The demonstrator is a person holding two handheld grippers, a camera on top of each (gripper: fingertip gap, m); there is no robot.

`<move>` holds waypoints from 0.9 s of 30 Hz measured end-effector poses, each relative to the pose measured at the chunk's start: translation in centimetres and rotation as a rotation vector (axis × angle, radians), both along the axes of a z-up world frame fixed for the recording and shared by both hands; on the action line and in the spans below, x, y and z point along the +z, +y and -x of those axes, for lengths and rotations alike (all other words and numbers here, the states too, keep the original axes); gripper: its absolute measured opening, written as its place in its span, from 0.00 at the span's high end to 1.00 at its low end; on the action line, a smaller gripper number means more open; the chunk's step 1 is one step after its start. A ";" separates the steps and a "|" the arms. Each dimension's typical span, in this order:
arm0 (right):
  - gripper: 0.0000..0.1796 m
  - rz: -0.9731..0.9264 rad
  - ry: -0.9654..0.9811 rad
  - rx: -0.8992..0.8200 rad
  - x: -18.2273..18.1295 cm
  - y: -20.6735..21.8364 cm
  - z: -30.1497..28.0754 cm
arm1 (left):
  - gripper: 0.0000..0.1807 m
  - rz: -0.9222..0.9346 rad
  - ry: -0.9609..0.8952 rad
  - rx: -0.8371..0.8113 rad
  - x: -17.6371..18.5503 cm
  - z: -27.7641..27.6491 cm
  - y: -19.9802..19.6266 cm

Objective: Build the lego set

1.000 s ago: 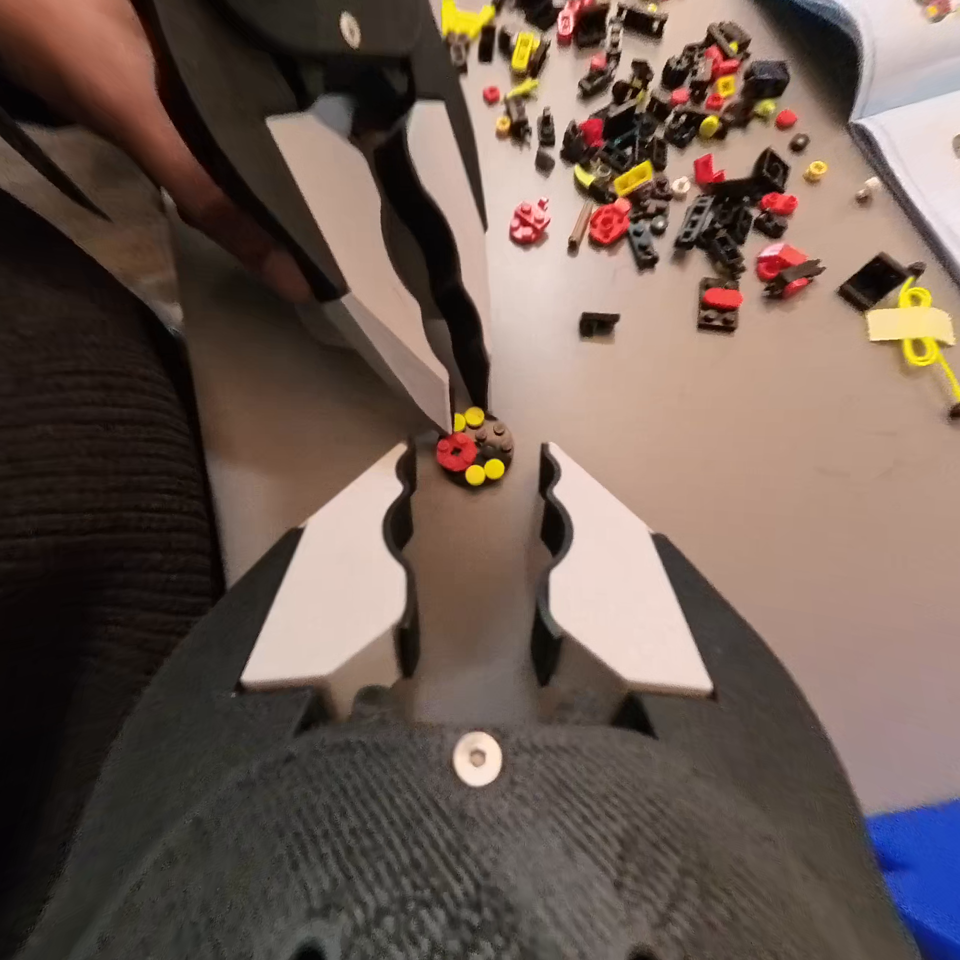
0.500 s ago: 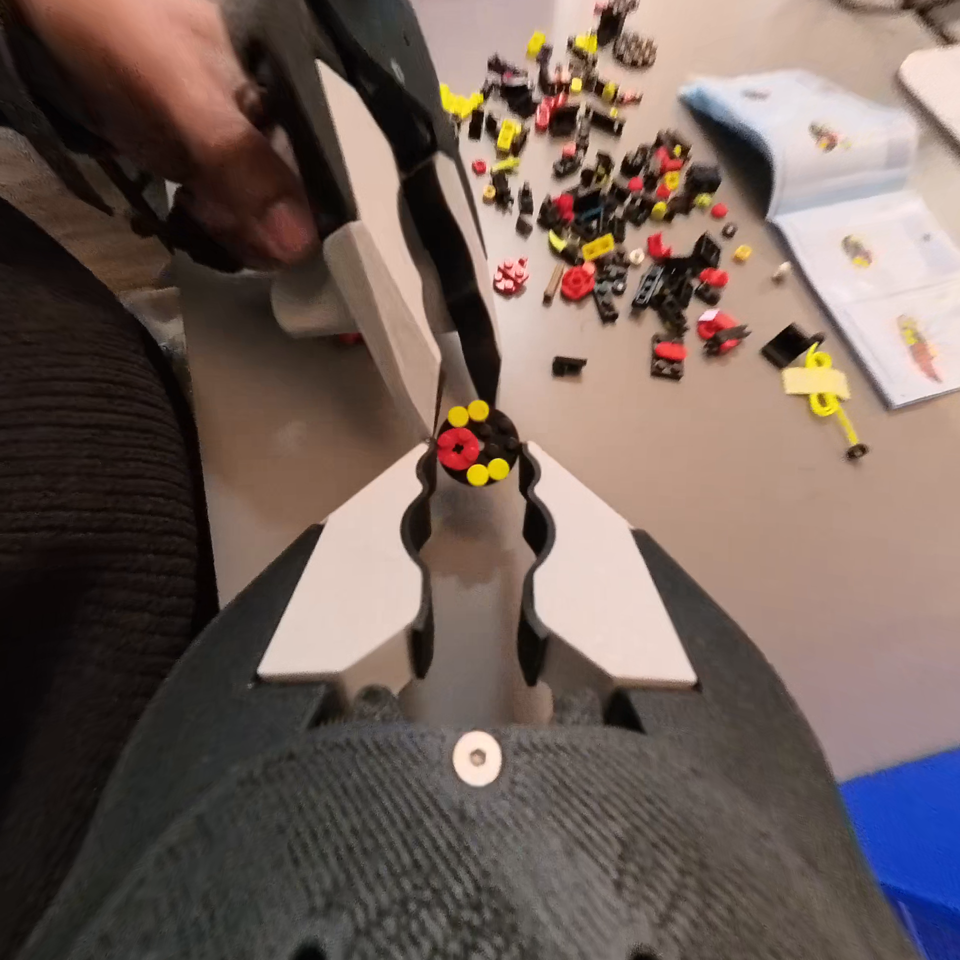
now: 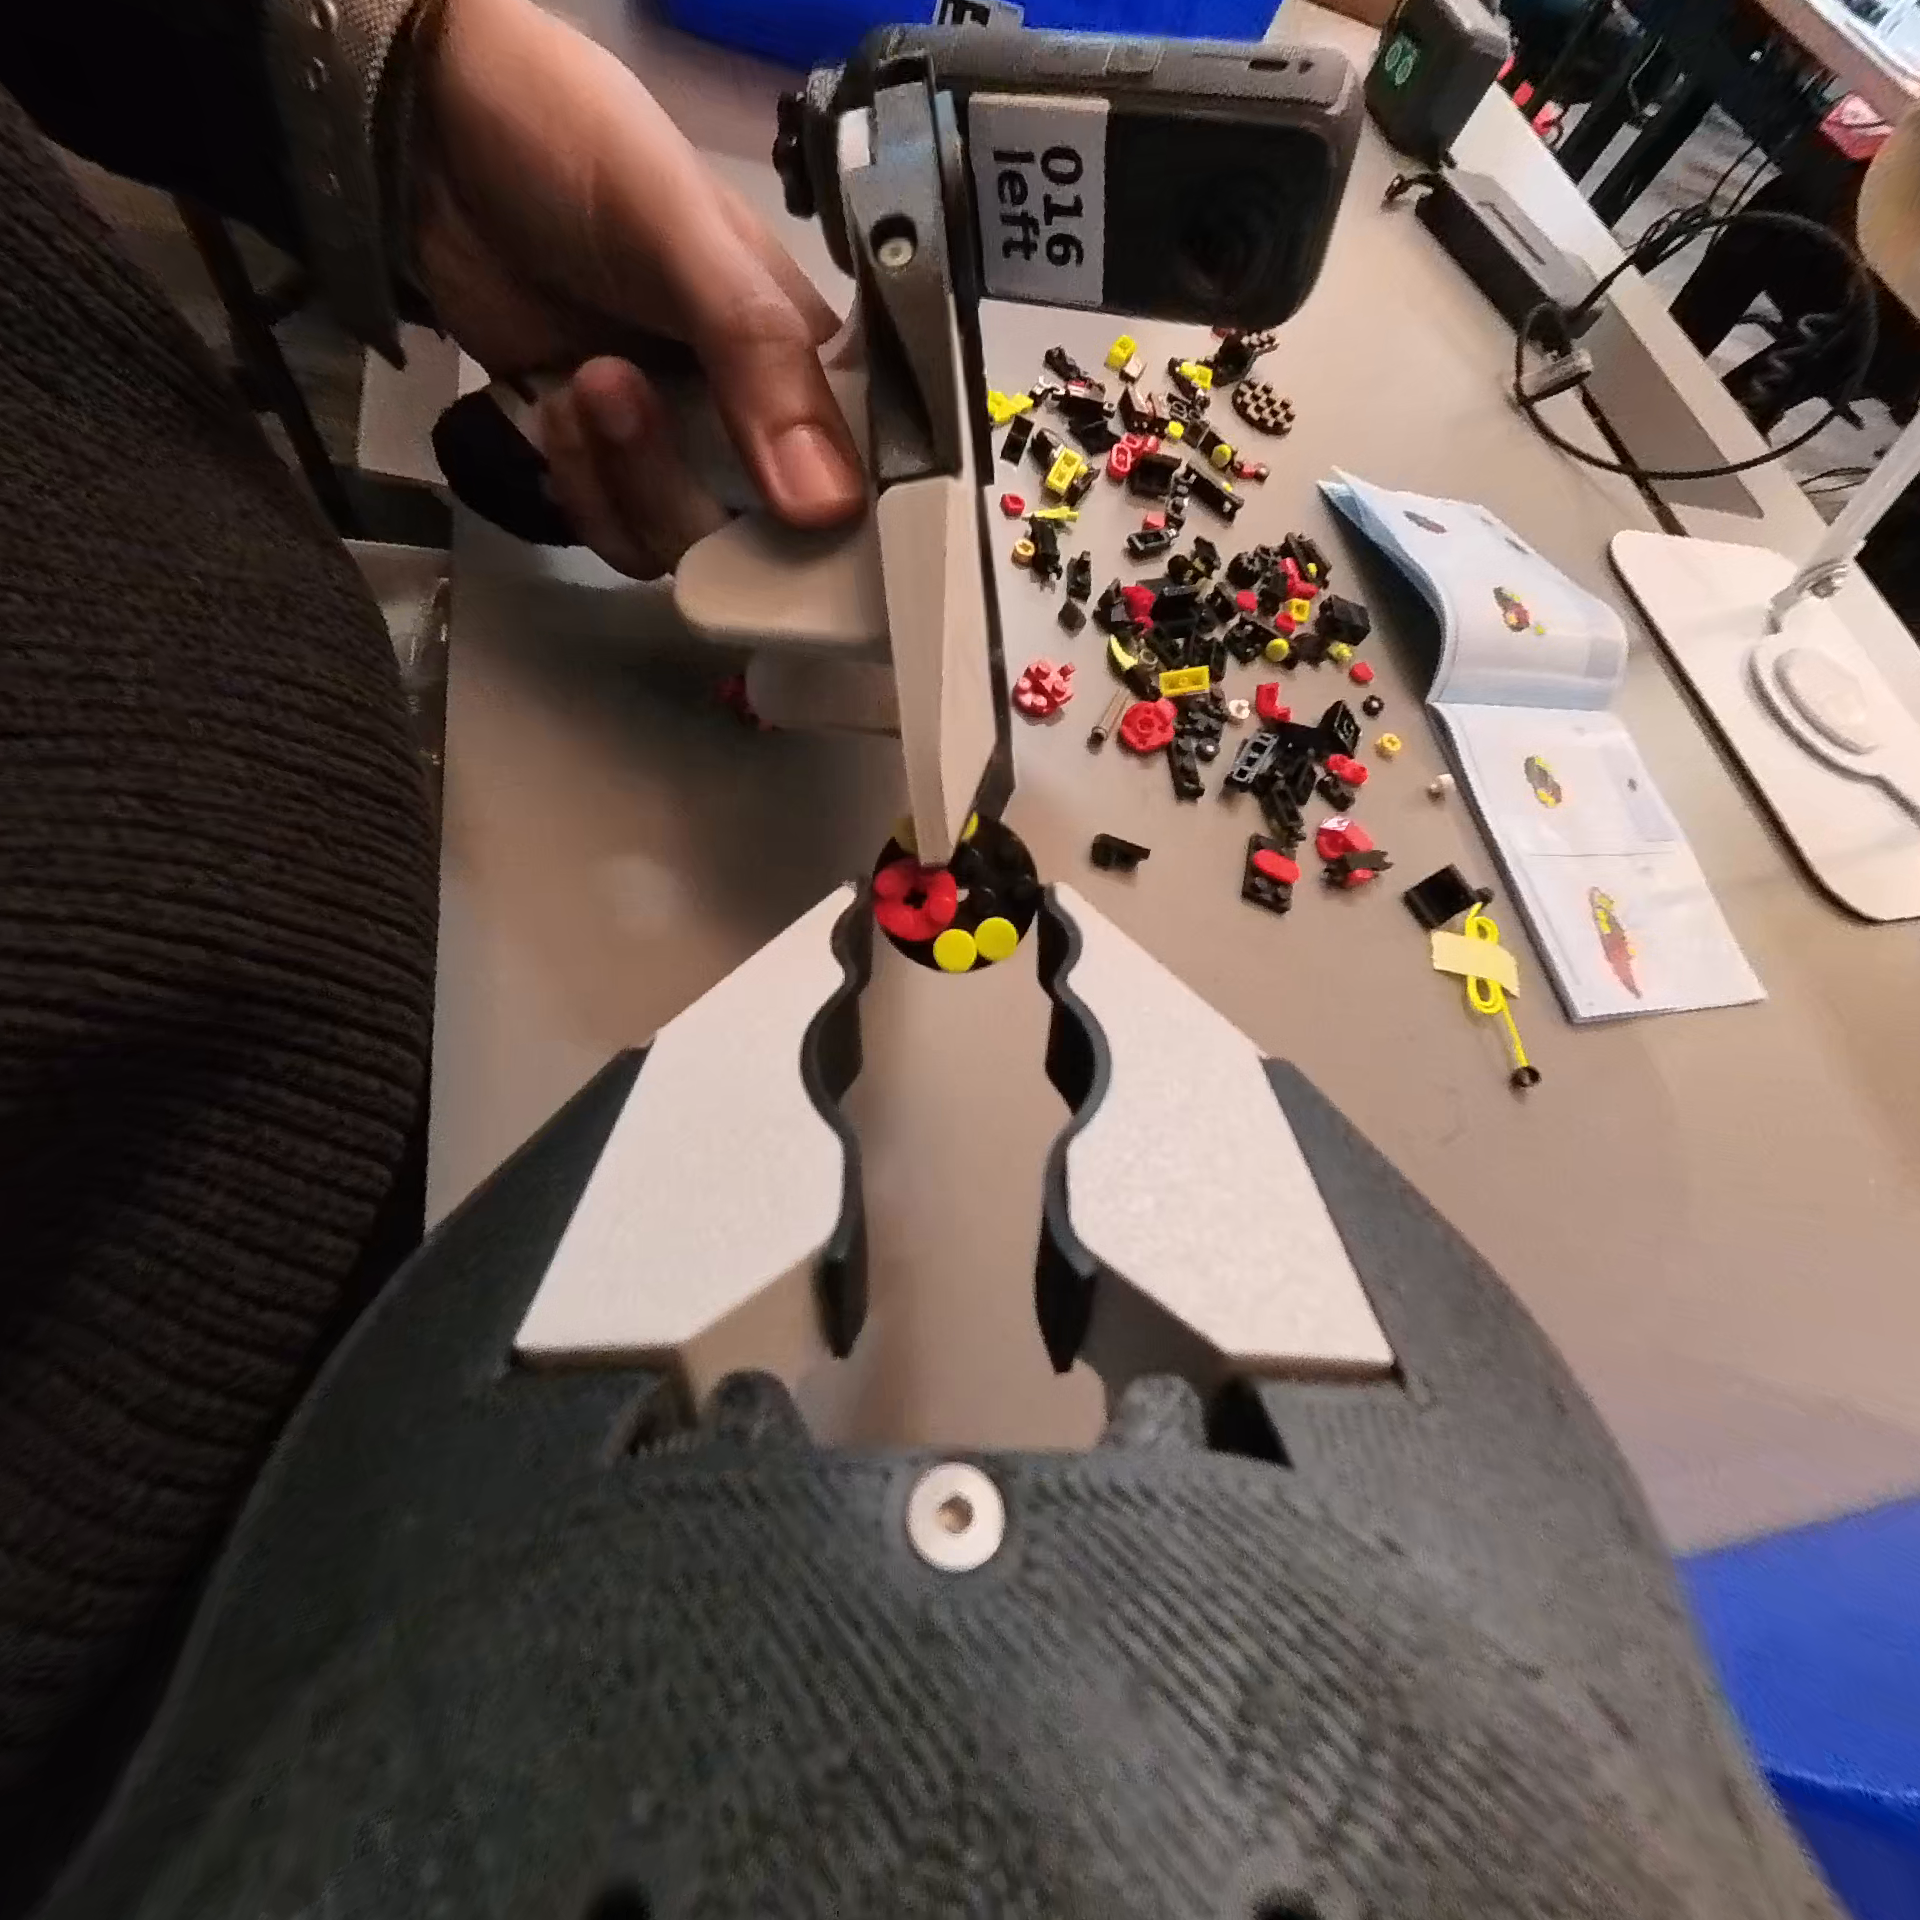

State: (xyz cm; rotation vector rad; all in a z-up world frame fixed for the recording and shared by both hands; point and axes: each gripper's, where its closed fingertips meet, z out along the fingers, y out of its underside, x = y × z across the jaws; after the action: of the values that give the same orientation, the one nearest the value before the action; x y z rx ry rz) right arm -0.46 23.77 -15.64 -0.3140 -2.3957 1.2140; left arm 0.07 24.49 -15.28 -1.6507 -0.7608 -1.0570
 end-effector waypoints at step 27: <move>0.93 0.829 -0.564 0.040 7.2 1.0 -0.3 | 0.98 -0.364 0.256 0.023 7.0 -0.5 -0.4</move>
State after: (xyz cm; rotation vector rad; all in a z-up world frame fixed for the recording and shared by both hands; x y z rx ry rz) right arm -0.13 24.75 -8.41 -0.9634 -2.1616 2.3501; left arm 0.58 24.14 -8.29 -1.4227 -0.3908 -0.8860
